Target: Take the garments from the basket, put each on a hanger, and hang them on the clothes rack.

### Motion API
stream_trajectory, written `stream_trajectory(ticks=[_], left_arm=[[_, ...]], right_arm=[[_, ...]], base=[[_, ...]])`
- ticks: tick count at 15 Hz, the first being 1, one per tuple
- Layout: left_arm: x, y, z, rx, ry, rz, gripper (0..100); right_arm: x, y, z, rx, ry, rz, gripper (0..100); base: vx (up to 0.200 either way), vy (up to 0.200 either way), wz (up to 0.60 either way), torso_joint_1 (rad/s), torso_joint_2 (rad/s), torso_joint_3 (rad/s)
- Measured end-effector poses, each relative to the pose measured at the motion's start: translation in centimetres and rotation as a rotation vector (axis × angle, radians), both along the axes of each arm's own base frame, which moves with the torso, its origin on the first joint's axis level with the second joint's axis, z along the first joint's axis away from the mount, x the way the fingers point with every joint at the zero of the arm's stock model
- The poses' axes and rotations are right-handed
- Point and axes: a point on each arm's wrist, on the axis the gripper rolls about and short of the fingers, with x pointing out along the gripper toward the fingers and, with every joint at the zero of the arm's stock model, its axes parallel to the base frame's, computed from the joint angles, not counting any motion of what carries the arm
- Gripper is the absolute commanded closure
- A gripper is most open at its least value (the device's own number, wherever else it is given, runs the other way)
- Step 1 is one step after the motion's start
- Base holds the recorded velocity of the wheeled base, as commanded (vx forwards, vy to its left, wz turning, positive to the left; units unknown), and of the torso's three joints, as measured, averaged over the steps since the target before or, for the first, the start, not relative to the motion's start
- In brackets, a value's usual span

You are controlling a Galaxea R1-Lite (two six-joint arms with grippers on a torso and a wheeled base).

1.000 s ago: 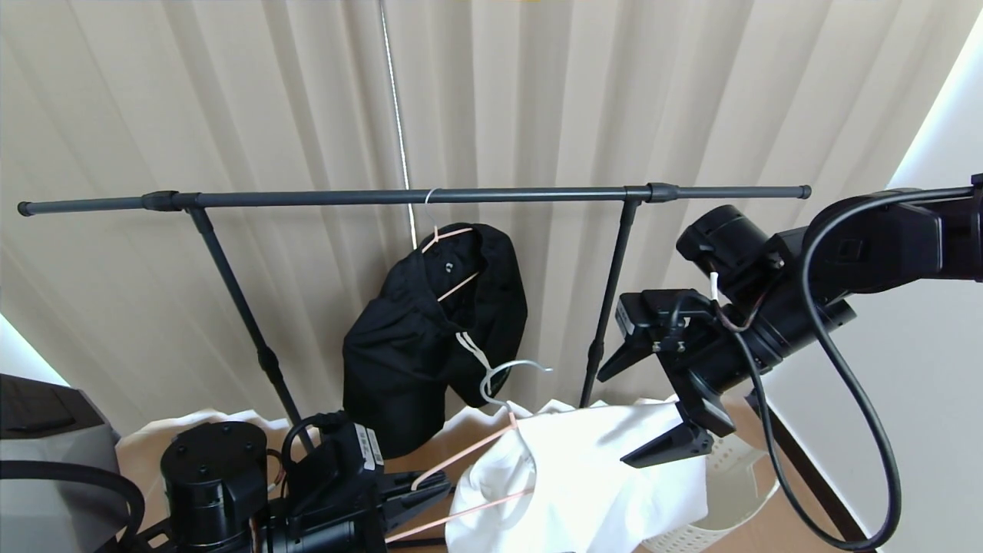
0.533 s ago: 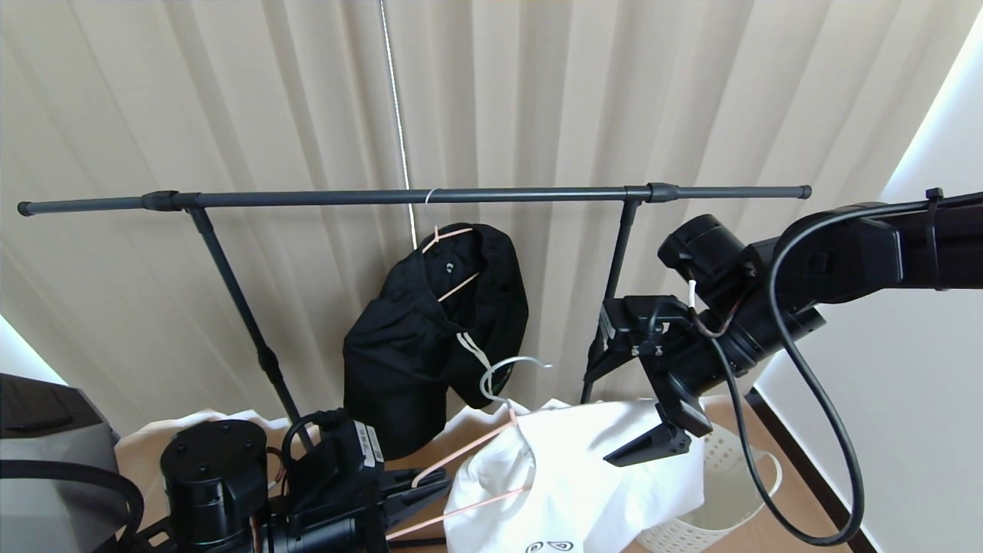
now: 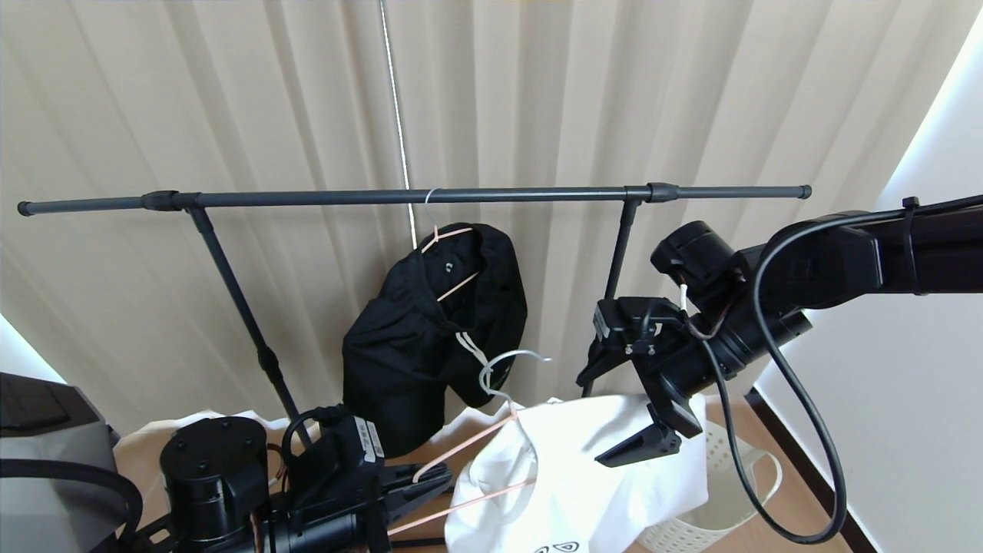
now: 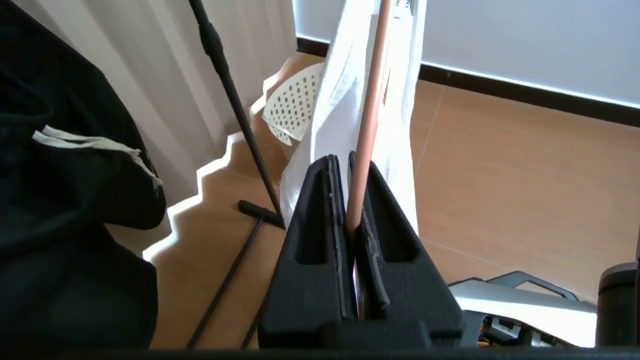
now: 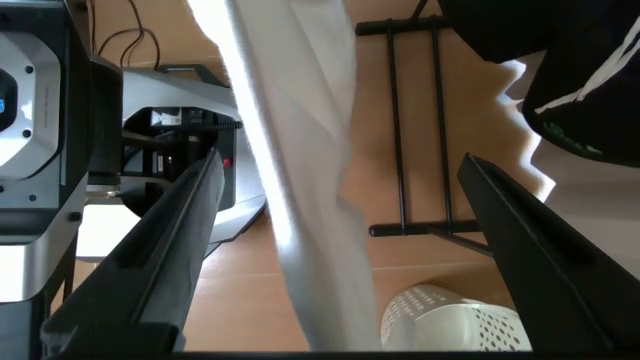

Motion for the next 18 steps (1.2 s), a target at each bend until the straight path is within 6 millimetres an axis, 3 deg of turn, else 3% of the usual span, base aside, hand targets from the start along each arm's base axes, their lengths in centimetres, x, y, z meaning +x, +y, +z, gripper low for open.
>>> stream_trajectory(ticks=[8, 9, 18], left_arm=[[0.12, -0.07, 0.10, -0.003, -0.005, 0.003, 100], [0.14, -0.08, 0.11, -0.004, -0.006, 0.003, 100], [0.71, -0.20, 0.29, -0.003, -0.028, 0.062, 100]], right_arm=[[0.14, 0.31, -0.65, 0.004, 0.011, -0.001, 0], [0.14, 0.32, -0.66, 0.005, 0.015, -0.004, 100], [0.15, 0.18, -0.26, 0.033, 0.015, -0.001, 100]], base=[[0.000, 0.000, 0.00, 0.000, 0.00, 0.000], [0.000, 0.000, 0.00, 0.000, 0.00, 0.000], [0.000, 0.000, 0.00, 0.000, 0.00, 0.000]])
